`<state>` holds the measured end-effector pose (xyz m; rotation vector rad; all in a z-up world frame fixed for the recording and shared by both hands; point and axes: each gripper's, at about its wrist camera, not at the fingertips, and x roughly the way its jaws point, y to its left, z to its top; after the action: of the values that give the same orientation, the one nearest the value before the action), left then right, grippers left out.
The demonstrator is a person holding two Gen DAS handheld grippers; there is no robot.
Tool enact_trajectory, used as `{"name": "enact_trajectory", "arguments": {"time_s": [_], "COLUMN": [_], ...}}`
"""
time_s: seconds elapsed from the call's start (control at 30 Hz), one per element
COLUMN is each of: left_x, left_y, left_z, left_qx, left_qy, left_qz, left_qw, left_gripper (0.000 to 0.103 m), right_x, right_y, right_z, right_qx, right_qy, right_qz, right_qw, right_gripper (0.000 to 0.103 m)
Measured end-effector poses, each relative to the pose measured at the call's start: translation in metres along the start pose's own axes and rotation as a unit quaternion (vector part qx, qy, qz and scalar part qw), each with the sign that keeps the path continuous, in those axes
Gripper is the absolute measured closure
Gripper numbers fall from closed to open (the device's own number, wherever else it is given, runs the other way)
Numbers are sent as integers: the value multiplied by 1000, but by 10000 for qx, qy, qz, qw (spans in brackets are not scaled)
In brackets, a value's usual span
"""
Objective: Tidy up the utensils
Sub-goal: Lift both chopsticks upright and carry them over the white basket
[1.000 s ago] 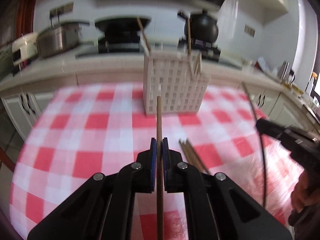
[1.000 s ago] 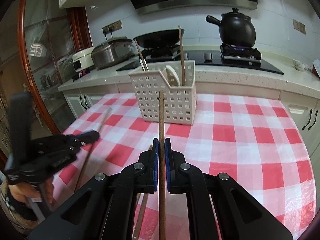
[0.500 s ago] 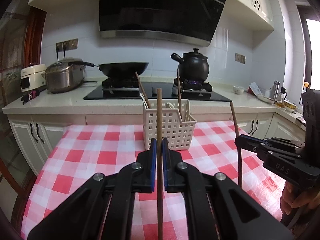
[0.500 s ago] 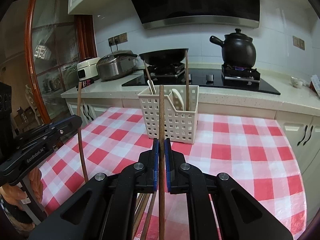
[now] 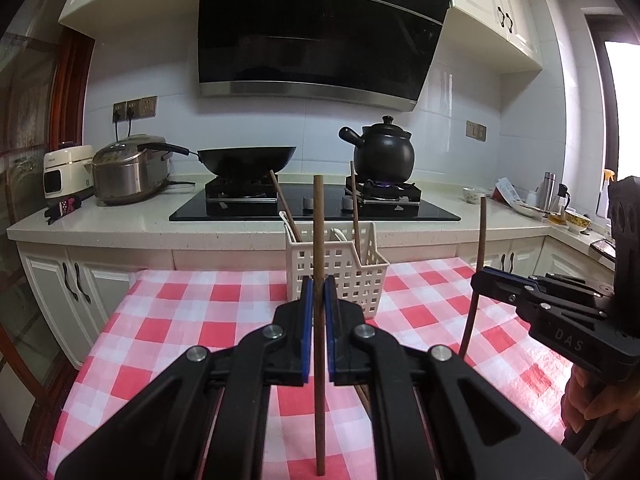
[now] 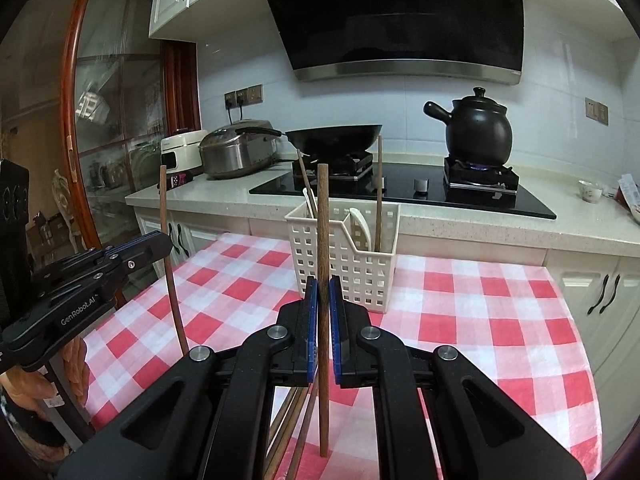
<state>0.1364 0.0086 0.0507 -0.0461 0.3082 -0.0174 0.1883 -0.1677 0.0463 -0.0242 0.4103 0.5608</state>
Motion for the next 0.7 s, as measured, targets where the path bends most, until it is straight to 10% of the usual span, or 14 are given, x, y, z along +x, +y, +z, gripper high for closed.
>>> {"name": "enact_trajectory", "arguments": {"time_s": [0.7], "left_x": [-1], "left_y": [-1], "left_z": [9], "left_qx": [101], "left_qy": [-251], "left_qz": [38], "left_qw": [9996], "left_gripper": [97], "right_x": [1], "right_y": [3], "right_z": [17], "right_qx": [-104], "right_qy": [-225], "right_qz": [-41], "right_qw": [9997], "right_gripper": [96]}}
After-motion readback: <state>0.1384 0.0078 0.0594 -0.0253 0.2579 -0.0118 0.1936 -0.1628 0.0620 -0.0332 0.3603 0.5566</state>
